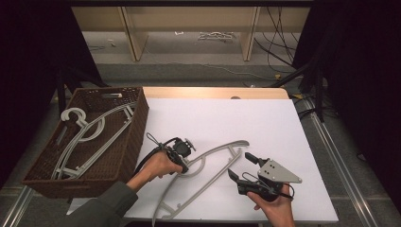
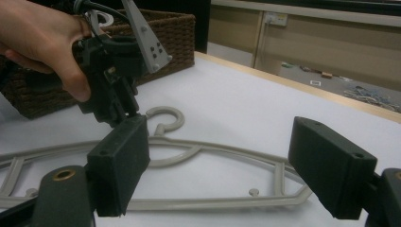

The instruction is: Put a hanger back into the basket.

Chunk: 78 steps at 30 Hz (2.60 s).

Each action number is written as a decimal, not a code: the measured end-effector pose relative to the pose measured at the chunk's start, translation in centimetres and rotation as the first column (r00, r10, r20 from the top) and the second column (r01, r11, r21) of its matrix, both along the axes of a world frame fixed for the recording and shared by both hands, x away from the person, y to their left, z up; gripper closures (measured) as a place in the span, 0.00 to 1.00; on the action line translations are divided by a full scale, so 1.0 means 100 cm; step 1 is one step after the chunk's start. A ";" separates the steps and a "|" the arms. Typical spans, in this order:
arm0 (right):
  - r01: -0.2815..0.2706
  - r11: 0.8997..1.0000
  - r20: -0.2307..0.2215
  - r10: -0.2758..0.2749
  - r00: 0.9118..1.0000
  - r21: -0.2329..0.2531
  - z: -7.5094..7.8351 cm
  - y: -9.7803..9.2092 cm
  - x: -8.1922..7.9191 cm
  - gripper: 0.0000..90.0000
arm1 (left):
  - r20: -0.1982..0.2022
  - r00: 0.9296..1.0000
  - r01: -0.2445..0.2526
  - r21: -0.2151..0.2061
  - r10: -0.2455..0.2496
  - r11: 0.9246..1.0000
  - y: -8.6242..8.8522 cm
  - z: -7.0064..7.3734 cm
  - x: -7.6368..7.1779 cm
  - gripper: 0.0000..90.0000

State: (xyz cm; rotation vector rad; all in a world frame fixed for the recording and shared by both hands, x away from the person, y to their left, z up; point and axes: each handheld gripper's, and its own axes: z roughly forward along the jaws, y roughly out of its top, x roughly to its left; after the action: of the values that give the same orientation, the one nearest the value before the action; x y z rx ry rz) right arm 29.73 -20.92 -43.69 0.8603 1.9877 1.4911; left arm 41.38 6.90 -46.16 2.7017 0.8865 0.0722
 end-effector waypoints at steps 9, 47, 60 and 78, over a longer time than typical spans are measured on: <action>-0.002 1.000 0.017 0.002 1.000 -0.004 0.001 0.001 0.000 0.26 | -0.004 1.000 0.019 -0.012 -0.019 1.000 0.003 0.000 0.002 0.83; -0.070 0.982 -0.012 0.069 0.998 -0.173 -0.010 0.008 0.025 0.29 | 0.136 0.990 0.059 -0.203 -0.032 0.977 0.021 0.032 -0.006 0.92; -0.114 0.851 0.022 0.145 0.989 -0.512 -0.025 0.039 0.074 0.48 | 0.150 0.987 0.087 -0.210 -0.056 0.974 0.020 0.037 -0.014 0.92; -0.185 0.709 0.067 0.311 0.948 -0.680 -0.034 0.062 0.090 0.80 | 0.154 0.986 0.096 -0.217 -0.063 0.971 0.018 0.040 -0.018 0.92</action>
State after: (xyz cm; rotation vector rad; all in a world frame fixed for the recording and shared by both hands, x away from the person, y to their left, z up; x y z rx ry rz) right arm 38.73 -14.69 -47.12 0.1397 2.3165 0.7980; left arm 39.57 8.74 -42.18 2.4830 0.6968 0.1417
